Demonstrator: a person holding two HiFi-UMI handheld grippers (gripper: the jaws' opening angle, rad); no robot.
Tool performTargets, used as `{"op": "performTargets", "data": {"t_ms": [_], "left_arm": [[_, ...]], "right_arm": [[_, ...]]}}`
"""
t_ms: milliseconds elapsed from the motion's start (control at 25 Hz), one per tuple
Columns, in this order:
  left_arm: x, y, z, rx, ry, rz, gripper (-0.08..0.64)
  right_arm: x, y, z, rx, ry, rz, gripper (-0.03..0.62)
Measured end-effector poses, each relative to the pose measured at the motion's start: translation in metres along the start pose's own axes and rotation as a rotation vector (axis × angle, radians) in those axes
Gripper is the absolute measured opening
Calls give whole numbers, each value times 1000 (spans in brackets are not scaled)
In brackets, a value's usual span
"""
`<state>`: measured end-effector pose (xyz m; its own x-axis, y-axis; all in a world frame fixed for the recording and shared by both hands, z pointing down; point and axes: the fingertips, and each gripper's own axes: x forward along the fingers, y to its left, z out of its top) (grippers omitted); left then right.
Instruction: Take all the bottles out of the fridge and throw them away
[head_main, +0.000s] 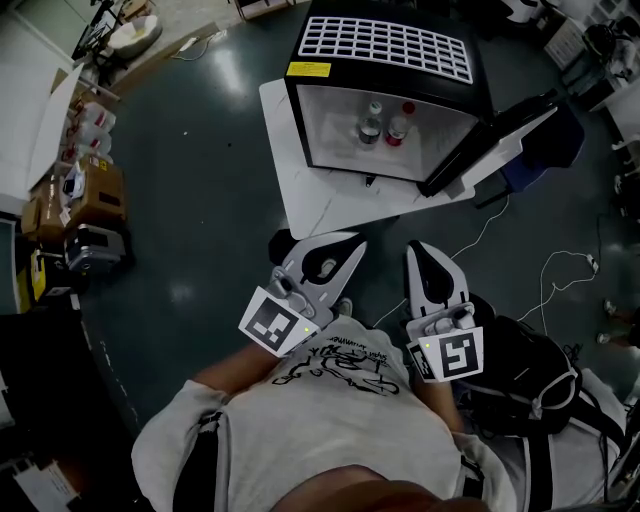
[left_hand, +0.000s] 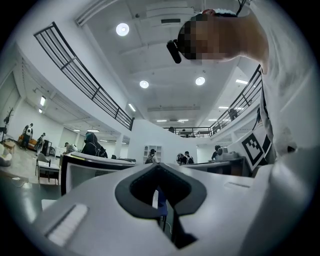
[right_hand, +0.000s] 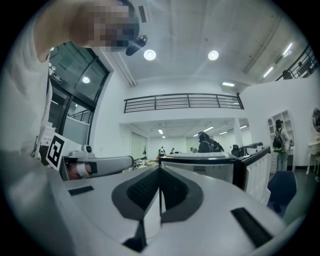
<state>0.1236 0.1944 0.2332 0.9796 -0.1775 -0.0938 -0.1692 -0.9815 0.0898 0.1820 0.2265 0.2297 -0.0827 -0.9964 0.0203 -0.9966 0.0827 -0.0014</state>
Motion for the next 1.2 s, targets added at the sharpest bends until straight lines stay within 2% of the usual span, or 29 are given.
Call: {"op": "performTargets", "data": {"t_ms": [600,1200], "left_arm": [[20,33,2,12,-4,-16,9],[44,99,6,4,-12,-4,9]], "right_arm": [[38,-15,4,-15,-12,-3,6],[105,-32,4,-17,7,3,6]]}}
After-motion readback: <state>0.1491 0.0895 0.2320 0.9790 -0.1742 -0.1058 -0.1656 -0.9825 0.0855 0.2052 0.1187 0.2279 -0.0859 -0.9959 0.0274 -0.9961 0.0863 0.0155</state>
